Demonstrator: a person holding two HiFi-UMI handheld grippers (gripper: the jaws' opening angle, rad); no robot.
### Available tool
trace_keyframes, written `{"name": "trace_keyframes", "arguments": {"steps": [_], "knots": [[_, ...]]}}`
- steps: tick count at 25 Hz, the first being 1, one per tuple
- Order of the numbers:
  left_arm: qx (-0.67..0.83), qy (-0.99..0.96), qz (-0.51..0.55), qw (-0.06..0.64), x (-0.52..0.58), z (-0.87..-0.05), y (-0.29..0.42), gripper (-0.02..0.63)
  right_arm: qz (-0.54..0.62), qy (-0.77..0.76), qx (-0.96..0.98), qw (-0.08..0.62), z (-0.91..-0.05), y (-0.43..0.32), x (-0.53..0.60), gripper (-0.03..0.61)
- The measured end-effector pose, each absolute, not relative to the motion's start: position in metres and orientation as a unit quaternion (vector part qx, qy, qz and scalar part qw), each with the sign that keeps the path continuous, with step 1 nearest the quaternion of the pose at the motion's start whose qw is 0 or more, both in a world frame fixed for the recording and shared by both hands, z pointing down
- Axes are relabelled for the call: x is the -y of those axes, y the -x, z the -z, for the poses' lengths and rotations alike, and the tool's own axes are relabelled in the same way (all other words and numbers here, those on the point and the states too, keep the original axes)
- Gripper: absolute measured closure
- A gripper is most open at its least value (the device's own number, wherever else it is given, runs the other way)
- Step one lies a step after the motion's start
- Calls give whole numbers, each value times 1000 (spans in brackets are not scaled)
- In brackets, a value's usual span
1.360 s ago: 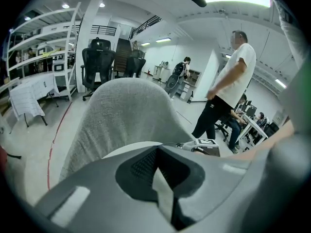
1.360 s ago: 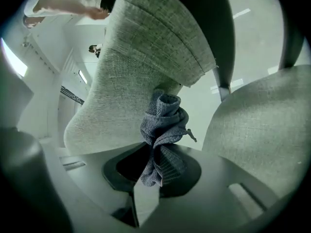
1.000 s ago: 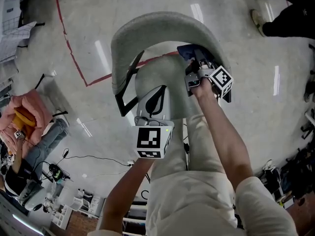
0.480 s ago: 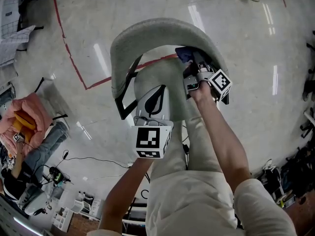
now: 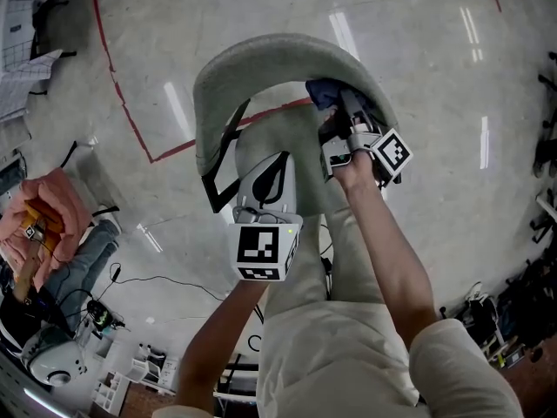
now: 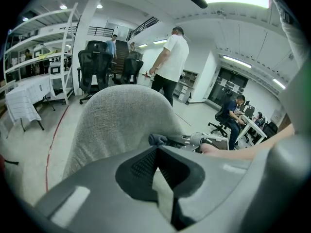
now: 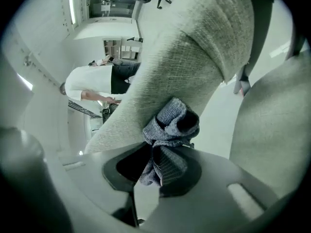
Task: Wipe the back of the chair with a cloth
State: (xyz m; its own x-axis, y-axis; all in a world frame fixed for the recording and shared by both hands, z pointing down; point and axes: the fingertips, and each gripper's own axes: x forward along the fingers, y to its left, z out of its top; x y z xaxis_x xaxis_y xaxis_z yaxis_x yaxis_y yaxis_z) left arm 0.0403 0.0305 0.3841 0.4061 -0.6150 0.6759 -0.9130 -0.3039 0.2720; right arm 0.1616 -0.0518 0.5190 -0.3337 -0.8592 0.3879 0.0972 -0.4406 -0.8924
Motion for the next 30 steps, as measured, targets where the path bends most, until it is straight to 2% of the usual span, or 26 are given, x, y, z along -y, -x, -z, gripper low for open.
{"name": "trace_keyframes", "arguments": {"steps": [13, 20, 30], "knots": [[498, -775, -229, 315, -29, -380, -35, 614, 707, 432, -421, 370, -462, -152, 66, 491], [487, -782, -235, 309, -34, -375, -47, 614, 704, 402, -474, 344, -424, -147, 77, 491], [469, -795, -238, 301, -48, -371, -69, 614, 675, 339, -545, 364, -369, -150, 73, 491]]}}
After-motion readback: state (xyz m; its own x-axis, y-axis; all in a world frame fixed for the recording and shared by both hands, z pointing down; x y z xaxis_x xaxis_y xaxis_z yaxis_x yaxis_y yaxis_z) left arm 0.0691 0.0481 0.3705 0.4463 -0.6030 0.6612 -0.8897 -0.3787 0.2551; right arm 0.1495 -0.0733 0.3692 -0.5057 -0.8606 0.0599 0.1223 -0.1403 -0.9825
